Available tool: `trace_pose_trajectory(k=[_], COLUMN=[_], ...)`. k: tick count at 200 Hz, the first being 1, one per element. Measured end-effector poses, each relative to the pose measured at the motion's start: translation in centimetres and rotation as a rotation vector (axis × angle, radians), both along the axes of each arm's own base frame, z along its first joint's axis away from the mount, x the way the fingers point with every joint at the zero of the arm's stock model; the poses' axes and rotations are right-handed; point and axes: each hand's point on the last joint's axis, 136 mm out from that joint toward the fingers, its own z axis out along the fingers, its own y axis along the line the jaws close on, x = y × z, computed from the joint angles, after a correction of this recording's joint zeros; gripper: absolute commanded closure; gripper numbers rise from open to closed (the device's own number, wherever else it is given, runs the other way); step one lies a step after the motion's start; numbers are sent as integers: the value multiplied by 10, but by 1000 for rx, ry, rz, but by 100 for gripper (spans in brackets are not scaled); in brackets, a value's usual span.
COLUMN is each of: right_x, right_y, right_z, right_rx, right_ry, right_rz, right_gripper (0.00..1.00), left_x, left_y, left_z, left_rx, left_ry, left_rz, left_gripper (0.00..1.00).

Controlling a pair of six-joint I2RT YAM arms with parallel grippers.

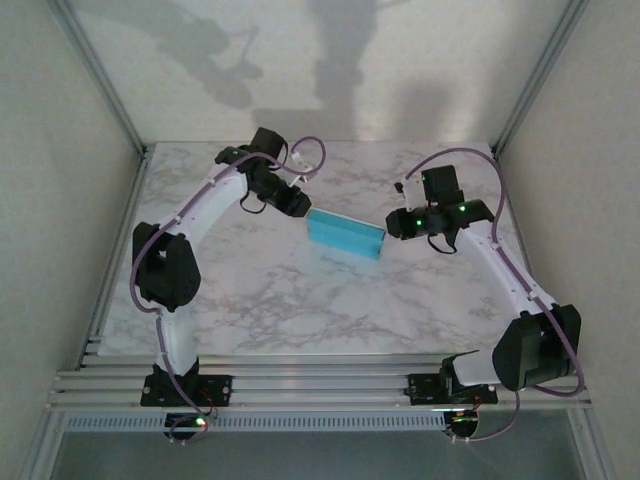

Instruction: Fold the paper box

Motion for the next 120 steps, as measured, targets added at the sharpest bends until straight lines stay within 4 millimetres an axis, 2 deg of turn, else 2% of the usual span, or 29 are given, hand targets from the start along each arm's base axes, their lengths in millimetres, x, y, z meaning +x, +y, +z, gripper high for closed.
trace_pose_trajectory(k=[8,41,81,120], right_x=[-1,-3,-4,-4], right_y=[0,-1,-1,-1], right_z=[2,3,3,3], right_rx=[1,2,0,1], right_ry=[-4,-5,1,-1], right_rz=[0,0,0,0], right_gripper=[75,75,75,75], left_x=[0,0,-1,2], left_y=[0,-1,-2,-3], left_z=[0,-1,-4,-15], left_rx=[2,2,4,11], left_ry=[-5,-9,-2,18], left_rz=[-8,-33,-44,-44], left_gripper=[70,71,65,65])
